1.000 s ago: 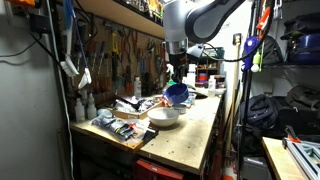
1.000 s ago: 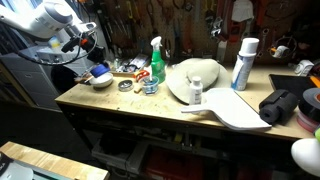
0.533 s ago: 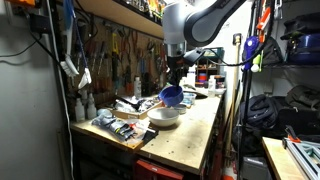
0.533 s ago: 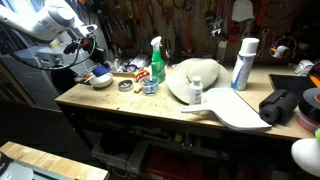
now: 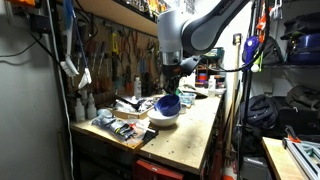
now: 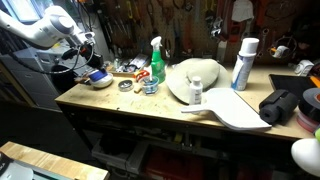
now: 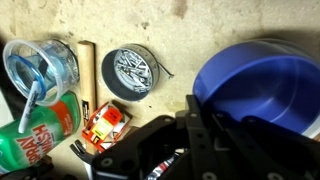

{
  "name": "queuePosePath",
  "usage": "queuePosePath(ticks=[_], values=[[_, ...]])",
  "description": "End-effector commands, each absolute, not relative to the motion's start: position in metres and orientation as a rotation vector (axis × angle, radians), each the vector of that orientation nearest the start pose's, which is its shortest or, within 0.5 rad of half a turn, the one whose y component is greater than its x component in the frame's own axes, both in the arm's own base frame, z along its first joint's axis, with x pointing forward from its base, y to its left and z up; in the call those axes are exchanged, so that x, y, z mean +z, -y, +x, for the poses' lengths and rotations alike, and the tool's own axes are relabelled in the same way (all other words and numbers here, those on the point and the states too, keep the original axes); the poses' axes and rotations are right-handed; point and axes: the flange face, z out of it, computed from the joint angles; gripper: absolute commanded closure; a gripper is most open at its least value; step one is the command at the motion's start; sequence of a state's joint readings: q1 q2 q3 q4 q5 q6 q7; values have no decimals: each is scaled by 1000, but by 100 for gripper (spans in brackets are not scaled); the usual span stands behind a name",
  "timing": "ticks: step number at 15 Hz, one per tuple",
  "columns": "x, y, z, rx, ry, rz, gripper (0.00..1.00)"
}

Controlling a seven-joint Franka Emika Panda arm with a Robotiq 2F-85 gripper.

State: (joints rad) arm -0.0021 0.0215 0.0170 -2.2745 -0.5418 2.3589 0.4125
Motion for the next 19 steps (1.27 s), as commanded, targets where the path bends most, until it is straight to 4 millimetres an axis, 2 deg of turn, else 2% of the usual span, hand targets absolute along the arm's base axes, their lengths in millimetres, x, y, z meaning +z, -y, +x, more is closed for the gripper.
queuePosePath(ticks=[1, 3, 4, 5, 6, 8, 11, 14, 15, 16, 18, 19], values=[[339, -12, 533, -293, -47, -3450, 94], [334, -14, 538, -307, -54, -3439, 94], [330, -14, 539, -288, -58, -3436, 84], [328, -13, 539, -278, -58, -3436, 69], [327, -12, 539, -267, -64, -3436, 66], [333, -9, 537, -254, -79, -3423, 50], [358, -5, 527, -320, -109, -3361, 28], [392, 6, 508, -444, -24, -3328, 6], [375, -2, 534, -373, -67, -3360, 1], [384, 0, 531, -400, -66, -3358, 16], [386, 0, 531, -403, -65, -3357, 1], [382, -1, 533, -394, -62, -3358, 0]])
